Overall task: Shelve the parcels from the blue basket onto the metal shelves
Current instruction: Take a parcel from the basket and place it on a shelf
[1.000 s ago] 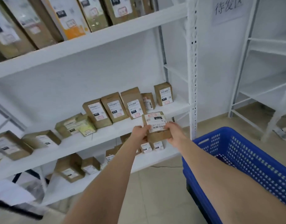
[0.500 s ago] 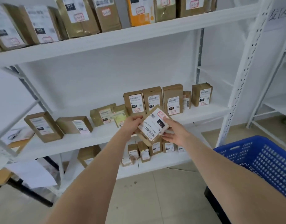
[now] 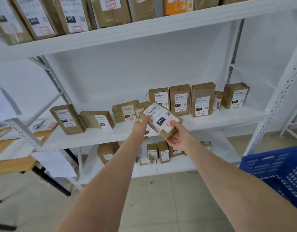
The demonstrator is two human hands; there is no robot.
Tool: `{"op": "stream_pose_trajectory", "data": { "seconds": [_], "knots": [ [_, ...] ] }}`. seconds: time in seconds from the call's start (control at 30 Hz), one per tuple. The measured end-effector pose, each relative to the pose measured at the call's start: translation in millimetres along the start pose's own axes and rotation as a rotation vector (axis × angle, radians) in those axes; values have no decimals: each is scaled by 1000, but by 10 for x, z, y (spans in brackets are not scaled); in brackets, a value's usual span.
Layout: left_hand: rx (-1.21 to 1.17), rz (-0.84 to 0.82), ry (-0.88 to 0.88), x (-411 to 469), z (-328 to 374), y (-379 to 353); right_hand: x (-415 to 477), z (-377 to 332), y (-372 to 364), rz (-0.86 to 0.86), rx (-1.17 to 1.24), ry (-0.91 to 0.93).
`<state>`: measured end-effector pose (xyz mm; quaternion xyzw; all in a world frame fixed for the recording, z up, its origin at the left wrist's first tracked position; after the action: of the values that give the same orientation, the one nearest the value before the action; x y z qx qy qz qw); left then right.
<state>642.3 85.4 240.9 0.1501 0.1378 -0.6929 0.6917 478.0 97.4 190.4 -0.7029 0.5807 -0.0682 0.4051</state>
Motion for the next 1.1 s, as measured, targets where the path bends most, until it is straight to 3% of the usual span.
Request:
{"op": "stream_pose_trajectory", "data": {
  "seconds": [0.2, 0.33, 0.6, 1.1],
  "knots": [
    [-135, 32, -135, -31, 81, 37, 38, 92, -222, -92, -86, -53],
    [-27, 14, -150, -51, 195, 144, 44, -6, -182, -59, -252, 8],
    [214, 73, -220, -102, 431, 219, -55, 30, -279, -103, -225, -12],
    [359, 113, -288, -121, 599, 148, -114, 21, -187, -38, -257, -51]
  ]
}}
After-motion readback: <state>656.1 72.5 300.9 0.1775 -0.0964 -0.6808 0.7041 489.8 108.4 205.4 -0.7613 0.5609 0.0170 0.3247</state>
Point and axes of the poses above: each hand's wrist, its own x-axis towards the middle knuckle, its own y-axis out of the back of the hand, z = x × y, the point moved 8 cm from there along x, towards the middle knuckle, and after that the axes turned 13 degrees about -z, right-handed, at the moved point
